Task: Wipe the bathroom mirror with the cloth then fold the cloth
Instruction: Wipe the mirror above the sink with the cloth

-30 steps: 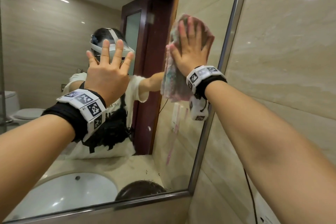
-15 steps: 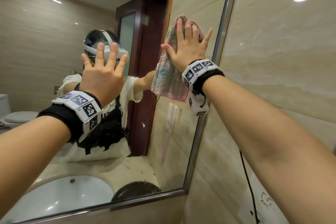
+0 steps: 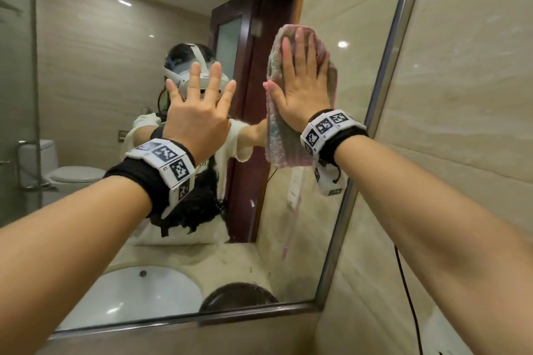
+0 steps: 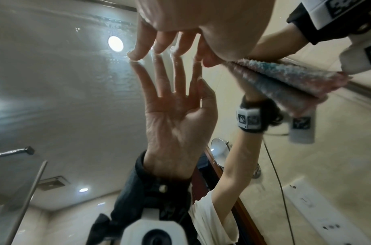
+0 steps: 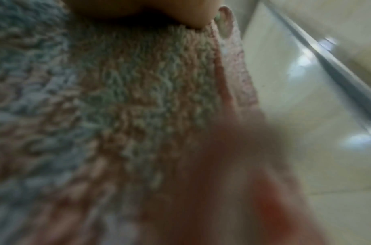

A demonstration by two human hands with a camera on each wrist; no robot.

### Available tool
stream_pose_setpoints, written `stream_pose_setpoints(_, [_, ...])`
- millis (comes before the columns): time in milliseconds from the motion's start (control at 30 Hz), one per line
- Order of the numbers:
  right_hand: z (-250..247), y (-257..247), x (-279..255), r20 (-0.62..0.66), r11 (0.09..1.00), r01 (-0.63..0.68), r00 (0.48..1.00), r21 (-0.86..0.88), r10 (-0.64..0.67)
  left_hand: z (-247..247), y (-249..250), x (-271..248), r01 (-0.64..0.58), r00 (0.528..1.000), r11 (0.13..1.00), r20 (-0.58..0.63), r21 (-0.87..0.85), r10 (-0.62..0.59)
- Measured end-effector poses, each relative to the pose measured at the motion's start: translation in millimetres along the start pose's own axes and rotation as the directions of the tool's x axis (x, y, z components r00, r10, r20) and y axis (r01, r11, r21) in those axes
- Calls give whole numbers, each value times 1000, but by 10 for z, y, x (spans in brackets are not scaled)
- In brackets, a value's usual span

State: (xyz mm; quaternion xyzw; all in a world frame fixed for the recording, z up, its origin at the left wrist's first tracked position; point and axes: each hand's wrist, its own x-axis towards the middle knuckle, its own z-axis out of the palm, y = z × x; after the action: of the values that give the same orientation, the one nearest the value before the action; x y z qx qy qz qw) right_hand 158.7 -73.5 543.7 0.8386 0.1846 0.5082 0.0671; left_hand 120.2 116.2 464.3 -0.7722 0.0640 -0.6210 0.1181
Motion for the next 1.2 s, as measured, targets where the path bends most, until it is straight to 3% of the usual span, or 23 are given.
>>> stream_pose_setpoints(67, [14,-59,-35,3,996,90,996,-27,-90,14,9,1,12,1000,1000,-15,8,-12])
stream_pose_setpoints(167, [40,-24,-30,-8,994,105,994,-36,-106,31,12,-8,22,999,1000,-30,6,-22])
stream_pose_setpoints(300, [117,50,-99,-64,990,-106,992,89,112,24,-6,-4,28,999,999,-23,16,-28])
stream_pose_setpoints(467, [286,176,-345,-83,912,-370,918,179,389,-5,-8,5,37,999,999,6,0,-37])
stream_pose_setpoints(700, [374,146,-558,-40,826,-547,830,134,556,-37,18,7,64,997,997,51,-35,-62])
stream_pose_setpoints(767, [361,15,-558,-13,885,-449,891,119,454,-49,21,12,56,996,998,65,-11,-55])
stream_pose_setpoints(867, [369,-232,-609,16,983,-164,986,81,163,-46,10,17,46,996,999,79,-3,-46])
stream_pose_setpoints(1067, [478,-269,-803,38,985,172,985,-32,-170,-95,9,10,48,993,997,108,-66,-41])
stream_pose_setpoints(1133, [530,-202,-830,-8,983,181,983,-17,-181,-123,7,10,57,990,995,130,-77,-47])
stream_pose_setpoints(1200, [563,-157,-848,-38,997,67,997,39,-65,-156,18,13,62,988,995,148,-77,-50])
